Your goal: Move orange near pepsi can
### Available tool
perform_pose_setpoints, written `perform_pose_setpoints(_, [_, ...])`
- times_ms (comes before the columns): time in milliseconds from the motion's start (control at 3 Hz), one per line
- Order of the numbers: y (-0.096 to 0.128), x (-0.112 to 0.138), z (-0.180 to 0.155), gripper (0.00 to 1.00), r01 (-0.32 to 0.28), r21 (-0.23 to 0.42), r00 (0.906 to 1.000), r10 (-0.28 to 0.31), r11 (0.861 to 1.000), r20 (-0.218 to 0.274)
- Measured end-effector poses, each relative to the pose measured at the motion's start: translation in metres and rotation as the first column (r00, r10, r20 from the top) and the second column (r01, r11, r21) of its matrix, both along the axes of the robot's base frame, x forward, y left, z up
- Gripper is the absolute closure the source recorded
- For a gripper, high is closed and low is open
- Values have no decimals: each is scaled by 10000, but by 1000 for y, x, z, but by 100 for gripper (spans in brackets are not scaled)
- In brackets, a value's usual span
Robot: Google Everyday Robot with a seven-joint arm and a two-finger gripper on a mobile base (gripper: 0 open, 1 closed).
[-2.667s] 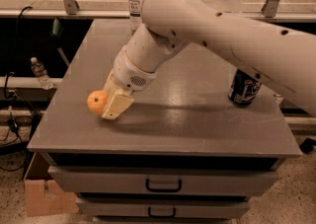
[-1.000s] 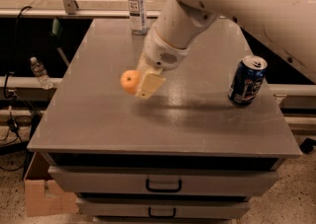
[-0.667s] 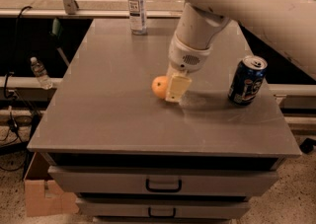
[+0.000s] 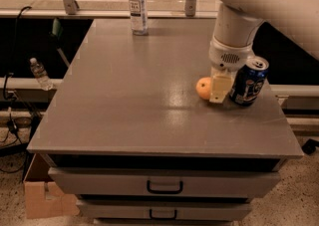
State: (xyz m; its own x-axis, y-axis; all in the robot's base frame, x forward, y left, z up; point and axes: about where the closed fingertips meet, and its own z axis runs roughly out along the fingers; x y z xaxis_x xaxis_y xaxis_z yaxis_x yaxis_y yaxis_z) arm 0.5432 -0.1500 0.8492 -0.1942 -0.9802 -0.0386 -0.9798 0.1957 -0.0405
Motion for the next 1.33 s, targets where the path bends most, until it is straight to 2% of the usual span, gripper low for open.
perform_pose_setpoints(333, [-30, -2, 21, 100, 536, -585, 9980, -514, 9968, 378])
perform_pose_setpoints(667, [-48, 0, 42, 100, 828, -950, 9939, -753, 9920, 800])
perform_pose_setpoints(1333, [-45, 1, 33, 100, 780, -584, 9947, -738, 9952, 711])
